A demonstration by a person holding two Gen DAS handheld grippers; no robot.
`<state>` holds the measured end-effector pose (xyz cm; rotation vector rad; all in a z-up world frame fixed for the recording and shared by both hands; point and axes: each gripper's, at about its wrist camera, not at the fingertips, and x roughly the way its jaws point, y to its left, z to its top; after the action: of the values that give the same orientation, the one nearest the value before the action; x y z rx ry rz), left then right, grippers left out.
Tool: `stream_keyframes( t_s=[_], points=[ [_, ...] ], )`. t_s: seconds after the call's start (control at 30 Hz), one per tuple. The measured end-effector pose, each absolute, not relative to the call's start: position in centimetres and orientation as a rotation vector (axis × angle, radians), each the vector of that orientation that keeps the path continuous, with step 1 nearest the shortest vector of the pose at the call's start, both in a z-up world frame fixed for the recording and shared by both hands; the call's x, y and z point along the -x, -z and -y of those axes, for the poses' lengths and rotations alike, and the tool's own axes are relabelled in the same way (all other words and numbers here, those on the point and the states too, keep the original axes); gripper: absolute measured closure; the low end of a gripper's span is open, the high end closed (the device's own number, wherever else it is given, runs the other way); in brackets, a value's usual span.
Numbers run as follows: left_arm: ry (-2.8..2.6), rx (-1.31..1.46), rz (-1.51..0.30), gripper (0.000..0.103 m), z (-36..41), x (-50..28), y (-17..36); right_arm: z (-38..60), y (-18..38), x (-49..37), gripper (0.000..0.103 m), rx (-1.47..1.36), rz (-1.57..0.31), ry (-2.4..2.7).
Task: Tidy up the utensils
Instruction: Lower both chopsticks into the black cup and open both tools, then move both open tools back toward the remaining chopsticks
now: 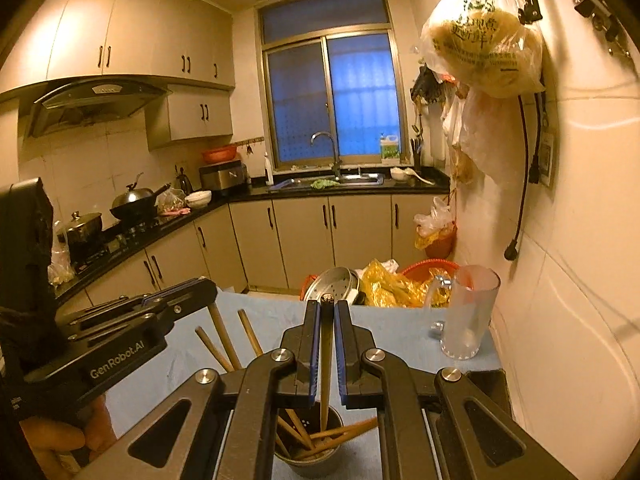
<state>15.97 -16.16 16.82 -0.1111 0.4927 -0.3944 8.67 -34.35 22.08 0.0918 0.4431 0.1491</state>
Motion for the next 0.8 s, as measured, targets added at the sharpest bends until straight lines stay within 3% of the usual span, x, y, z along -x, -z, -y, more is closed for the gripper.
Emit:
stream_keyframes(
  t_s=[0.5, 0.53, 0.67, 0.8],
  points=[
    [0.362, 0.112, -0.563, 0.094, 15.8, -15.8, -15.0, 35.5, -19.7, -8.7, 0.092, -0.105, -0.51, -0.101],
    [0.36, 0.111, -0.564, 0.091, 15.8, -15.7, -15.0, 35.6, -19.6, -8.4, 0.092, -0.107, -0.508, -0.098],
    [0.344, 0.124, -0.545, 0.049, 15.2, -14.6, -15.5, 36.3, -20.1, -7.6, 0.087, -0.128, -0.495, -0.086],
    [0.343, 0.132, -0.511, 0.042, 14.3, -12.4, -16.5, 36.4, -21.1, -5.8, 0.083, -0.135, -0.47, -0.09]
  ],
)
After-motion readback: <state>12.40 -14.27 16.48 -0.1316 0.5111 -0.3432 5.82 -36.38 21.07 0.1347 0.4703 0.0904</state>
